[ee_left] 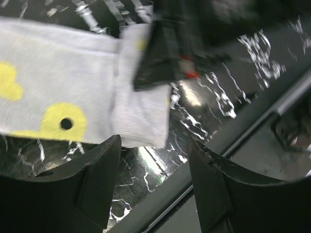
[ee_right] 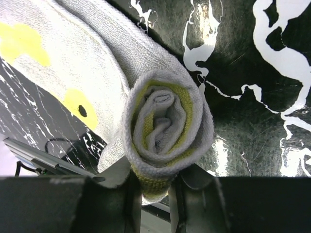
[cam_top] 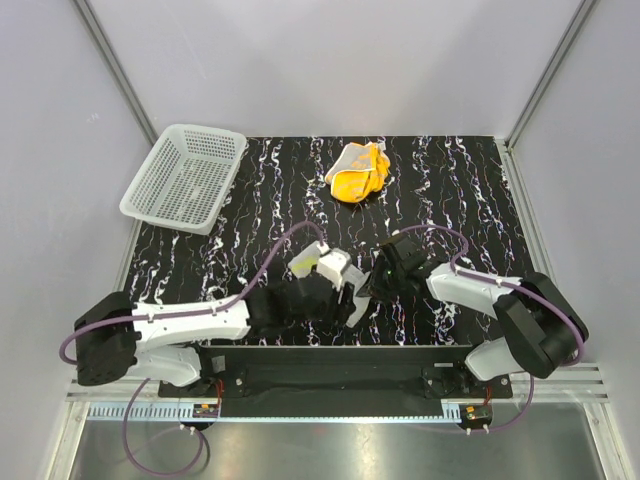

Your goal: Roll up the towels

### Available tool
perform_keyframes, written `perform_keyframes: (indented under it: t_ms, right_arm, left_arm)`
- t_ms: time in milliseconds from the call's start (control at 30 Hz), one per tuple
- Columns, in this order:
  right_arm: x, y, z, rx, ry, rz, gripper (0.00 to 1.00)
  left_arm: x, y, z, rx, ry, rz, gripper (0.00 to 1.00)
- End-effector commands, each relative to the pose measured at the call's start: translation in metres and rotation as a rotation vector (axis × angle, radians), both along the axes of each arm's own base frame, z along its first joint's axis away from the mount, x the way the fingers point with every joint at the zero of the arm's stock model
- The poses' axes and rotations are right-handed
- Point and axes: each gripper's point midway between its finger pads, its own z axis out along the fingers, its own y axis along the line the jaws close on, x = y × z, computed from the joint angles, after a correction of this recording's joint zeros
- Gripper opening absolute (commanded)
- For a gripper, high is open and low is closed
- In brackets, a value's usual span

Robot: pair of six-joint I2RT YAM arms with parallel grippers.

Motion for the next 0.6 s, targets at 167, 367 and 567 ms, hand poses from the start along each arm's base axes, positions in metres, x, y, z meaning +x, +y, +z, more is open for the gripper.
perform_keyframes:
  t_ms: [167,367,567]
  right_arm:
    - [-0.009,0.002,-0.001,-0.033,0.053,0.048,0.25]
    - [-0.012,0.002,0.0,-0.03,0.058,0.055,0.25]
    - [-0.015,0.002,0.0,-0.026,0.062,0.055,0.24]
  left_arm:
    - [-0.014,-0.031,-0.019,0.144,-0.223,-0.165,0.62]
    - [-0.025,-0.049,-0.04,0.216,-0.239,-0.208,0.62]
    - [-0.02,-0.052,-0.06,0.305,-0.225,-0.191,0.59]
